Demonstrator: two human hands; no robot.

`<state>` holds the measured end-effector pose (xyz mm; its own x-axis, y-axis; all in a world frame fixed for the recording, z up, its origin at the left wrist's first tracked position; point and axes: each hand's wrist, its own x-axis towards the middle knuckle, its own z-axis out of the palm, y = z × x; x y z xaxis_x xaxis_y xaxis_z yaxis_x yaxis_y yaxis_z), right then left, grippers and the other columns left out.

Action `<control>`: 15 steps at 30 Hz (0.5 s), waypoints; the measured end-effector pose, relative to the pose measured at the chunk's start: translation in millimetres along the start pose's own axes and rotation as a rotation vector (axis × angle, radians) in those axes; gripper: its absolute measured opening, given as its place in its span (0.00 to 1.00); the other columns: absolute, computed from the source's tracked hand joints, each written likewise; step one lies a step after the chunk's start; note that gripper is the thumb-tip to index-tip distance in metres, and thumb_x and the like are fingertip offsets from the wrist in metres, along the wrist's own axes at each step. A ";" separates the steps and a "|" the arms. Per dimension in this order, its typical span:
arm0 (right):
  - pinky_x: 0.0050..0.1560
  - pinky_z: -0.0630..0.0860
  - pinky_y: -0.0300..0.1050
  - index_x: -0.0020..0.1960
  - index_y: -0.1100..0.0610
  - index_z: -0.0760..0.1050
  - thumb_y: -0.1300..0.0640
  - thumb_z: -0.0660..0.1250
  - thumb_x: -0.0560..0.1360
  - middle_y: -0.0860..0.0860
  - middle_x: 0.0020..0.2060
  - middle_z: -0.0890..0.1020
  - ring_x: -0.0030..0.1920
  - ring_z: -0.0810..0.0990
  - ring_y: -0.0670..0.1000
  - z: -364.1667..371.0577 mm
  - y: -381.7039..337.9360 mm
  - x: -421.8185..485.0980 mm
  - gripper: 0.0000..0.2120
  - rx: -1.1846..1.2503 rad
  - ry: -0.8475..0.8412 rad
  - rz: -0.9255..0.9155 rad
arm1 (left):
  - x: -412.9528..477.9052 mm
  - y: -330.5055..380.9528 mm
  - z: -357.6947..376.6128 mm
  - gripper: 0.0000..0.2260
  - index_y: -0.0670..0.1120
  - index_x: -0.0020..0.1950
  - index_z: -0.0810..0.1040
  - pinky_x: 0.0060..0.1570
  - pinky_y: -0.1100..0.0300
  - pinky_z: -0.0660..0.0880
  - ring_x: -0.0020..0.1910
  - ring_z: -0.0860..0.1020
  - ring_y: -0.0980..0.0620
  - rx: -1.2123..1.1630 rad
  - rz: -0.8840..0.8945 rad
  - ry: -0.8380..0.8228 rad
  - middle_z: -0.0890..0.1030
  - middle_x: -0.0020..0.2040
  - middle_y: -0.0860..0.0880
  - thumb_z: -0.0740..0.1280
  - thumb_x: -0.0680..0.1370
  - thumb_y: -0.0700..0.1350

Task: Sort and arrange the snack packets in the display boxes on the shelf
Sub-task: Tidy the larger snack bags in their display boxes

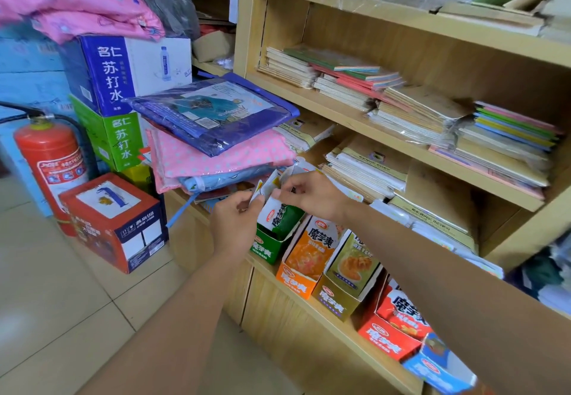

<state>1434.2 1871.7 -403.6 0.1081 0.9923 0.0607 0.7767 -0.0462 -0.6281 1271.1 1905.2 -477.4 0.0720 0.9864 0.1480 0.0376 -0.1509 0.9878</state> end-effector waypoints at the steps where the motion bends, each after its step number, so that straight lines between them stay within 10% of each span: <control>1: 0.37 0.69 0.41 0.41 0.61 0.80 0.44 0.69 0.77 0.42 0.25 0.75 0.29 0.72 0.41 -1.2 -1.6 -0.4 0.19 0.015 -0.031 0.026 | -0.2 1.7 0.5 0.02 0.51 0.46 0.85 0.46 0.52 0.78 0.40 0.81 0.53 0.005 0.008 0.002 0.85 0.38 0.53 0.72 0.77 0.46; 15: 0.42 0.83 0.45 0.47 0.65 0.82 0.61 0.74 0.75 0.61 0.37 0.85 0.37 0.86 0.55 -46.0 -14.7 -3.6 0.06 0.050 -0.189 0.315 | 7.8 2.7 6.7 0.08 0.51 0.47 0.86 0.39 0.56 0.74 0.38 0.79 0.51 0.155 0.023 -0.012 0.82 0.36 0.54 0.74 0.75 0.54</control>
<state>1451.0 1863.5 -358.9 0.2169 0.9341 -0.2834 0.6918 -0.3519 -0.6305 1278.5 1912.1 -473.8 0.0863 0.9818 0.1692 0.1892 -0.1829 0.9648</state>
